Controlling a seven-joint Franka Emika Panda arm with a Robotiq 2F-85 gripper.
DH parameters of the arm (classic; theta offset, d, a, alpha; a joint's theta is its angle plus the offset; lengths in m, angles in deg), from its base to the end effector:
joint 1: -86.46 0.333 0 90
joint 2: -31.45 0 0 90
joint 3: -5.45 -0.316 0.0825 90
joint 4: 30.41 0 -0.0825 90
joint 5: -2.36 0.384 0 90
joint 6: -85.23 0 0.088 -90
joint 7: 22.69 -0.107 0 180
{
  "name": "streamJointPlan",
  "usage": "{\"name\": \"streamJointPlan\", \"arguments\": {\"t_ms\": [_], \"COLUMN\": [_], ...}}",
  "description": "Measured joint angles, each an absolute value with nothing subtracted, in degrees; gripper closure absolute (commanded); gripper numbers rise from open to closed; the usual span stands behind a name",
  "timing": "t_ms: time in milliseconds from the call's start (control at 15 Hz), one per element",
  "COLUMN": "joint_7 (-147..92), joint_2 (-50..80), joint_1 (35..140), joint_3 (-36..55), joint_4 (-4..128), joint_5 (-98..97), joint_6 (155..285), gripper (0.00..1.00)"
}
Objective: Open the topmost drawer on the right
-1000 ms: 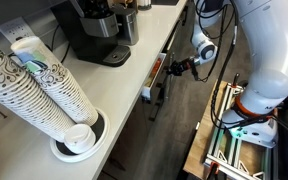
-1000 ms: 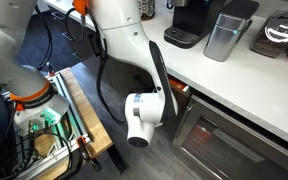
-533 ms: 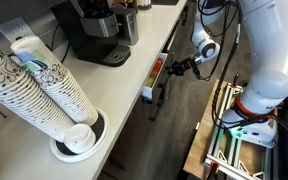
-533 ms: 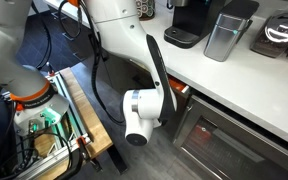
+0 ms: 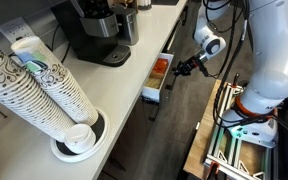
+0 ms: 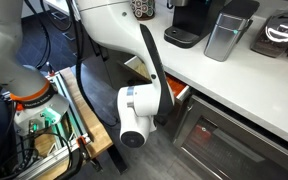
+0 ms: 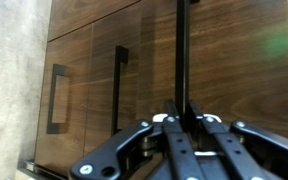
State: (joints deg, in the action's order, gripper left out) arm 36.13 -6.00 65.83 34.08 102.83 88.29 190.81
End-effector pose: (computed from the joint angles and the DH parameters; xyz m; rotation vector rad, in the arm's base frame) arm 0.3109 -0.2975 0.0691 -1.8544 1.1047 -0.2596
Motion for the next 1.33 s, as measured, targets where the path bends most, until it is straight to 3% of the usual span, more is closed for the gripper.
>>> {"name": "streamJointPlan", "arguments": {"t_ms": [333,400,533,1000,1333], "joint_7": [32.36,31.61,30.84,32.72,35.54], "joint_2": [-3.07,-2.5,-1.57,1.68,8.3], "joint_1": [65.77,65.75,65.71,65.61,64.71], "joint_3": [34.78,34.82,34.84,34.83,34.8], "joint_4": [105.2,105.63,106.31,107.32,109.06], "joint_5": [83.91,83.1,81.88,73.14,67.19], "joint_6": [195.49,196.44,198.29,209.96,215.17], "gripper": [0.93,0.6,0.53,0.0,0.0]}}
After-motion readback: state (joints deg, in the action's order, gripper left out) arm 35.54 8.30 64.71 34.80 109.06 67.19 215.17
